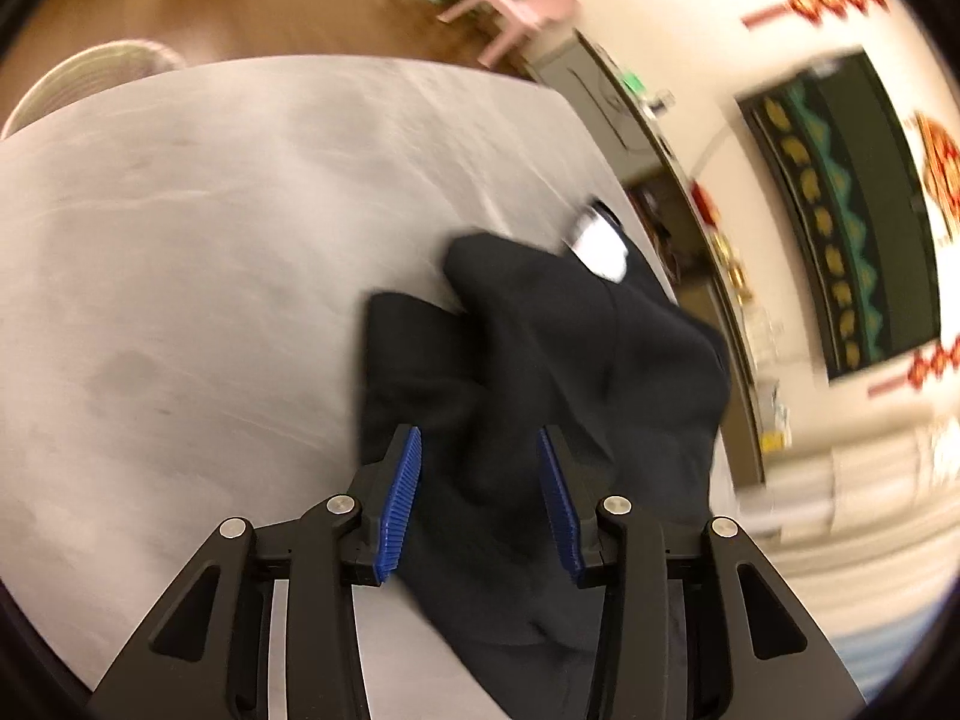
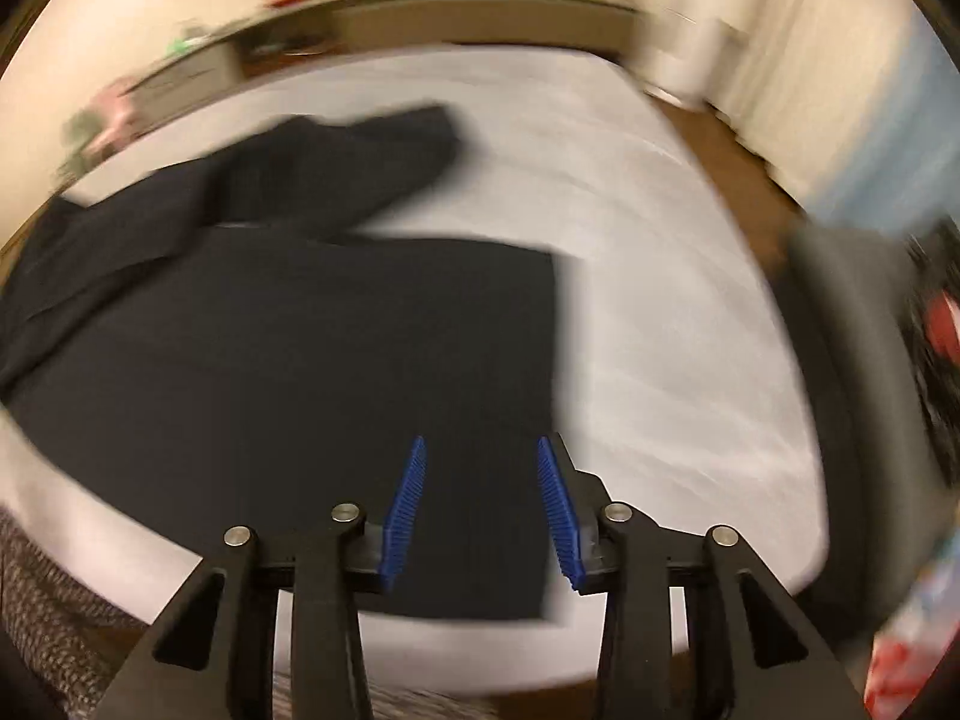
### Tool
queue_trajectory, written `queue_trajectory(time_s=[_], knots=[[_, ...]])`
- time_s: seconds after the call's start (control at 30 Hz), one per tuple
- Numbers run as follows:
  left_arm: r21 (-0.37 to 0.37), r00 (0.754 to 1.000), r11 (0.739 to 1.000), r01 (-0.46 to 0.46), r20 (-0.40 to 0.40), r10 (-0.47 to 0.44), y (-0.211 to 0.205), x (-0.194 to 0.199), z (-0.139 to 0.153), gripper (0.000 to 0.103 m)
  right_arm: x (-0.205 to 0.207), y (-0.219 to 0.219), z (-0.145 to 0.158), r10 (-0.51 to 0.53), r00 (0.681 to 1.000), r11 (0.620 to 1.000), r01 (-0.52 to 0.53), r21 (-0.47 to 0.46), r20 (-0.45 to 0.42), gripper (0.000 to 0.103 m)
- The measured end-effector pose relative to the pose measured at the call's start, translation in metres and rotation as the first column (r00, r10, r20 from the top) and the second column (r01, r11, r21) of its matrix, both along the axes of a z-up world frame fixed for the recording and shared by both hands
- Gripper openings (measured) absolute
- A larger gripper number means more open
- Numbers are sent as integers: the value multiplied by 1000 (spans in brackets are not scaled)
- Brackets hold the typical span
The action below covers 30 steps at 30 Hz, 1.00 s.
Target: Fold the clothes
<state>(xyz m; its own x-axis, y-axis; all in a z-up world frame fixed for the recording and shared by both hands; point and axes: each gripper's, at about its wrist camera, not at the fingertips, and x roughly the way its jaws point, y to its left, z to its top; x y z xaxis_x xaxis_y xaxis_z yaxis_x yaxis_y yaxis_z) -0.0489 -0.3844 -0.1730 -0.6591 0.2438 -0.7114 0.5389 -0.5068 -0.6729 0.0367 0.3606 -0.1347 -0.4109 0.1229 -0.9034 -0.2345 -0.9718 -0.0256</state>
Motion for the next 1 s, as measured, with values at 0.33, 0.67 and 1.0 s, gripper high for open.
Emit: queue_trajectory(time_s=[0.33, 0.67, 1.0], knots=[[61, 999, 997, -48, -19, 49, -19, -2, -9, 49, -128, -241, 28, 468, 878, 879, -474, -50, -99, 55], [135, 997, 989, -68, -38, 74, -35, -14, -25, 50, -209, -575, 44, 861, 472, 488, -872, 43, -192, 77], [-9, 996, 999, 52, -76, -53, -38, -51, -21, 6, -261, -708, -40, 920, 347, 327, -936, 130, 181, 4]])
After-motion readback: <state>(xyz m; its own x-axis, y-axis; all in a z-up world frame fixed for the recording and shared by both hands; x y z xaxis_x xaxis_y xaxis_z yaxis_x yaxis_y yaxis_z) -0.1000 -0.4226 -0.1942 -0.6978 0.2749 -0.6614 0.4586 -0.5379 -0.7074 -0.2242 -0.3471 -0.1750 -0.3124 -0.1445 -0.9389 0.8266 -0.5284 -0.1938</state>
